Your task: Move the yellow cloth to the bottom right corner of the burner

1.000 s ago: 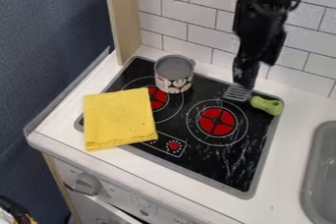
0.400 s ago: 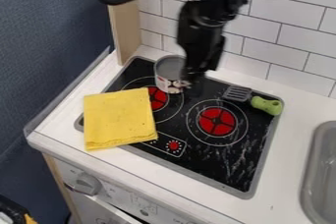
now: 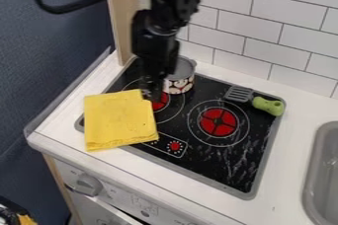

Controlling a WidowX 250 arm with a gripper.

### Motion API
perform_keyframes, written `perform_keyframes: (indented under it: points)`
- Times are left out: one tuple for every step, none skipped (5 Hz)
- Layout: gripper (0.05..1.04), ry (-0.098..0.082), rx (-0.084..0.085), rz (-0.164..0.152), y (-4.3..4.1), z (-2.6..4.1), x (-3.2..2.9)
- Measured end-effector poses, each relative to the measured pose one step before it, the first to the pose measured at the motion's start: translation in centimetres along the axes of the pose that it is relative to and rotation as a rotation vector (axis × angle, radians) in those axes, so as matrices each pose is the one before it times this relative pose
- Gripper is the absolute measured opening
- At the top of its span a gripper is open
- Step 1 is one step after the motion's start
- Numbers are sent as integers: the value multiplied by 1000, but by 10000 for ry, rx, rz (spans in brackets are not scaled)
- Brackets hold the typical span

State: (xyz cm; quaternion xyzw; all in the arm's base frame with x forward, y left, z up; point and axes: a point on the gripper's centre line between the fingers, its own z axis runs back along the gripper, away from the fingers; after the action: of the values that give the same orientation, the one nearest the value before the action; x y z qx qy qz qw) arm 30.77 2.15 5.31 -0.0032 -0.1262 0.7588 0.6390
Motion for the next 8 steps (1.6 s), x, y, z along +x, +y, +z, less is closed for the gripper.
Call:
perform_keyframes:
  points:
    - [1000,-633,390,296,81,-2035,2216]
    - [1000,-394,400,330,-311,-1924,1734]
    - [1000,127,267,522,206,-1122,1174]
    - [1000,291,628,-13,284,-1940,-579]
    - [1000,781,8,256,62,-505,-36]
    - [1000,422,-66,58,493,-408,-1160]
    - [999,242,-79,-210,397,-112,-1429]
    - [1000,-22,-62,-693,912,110,-2436]
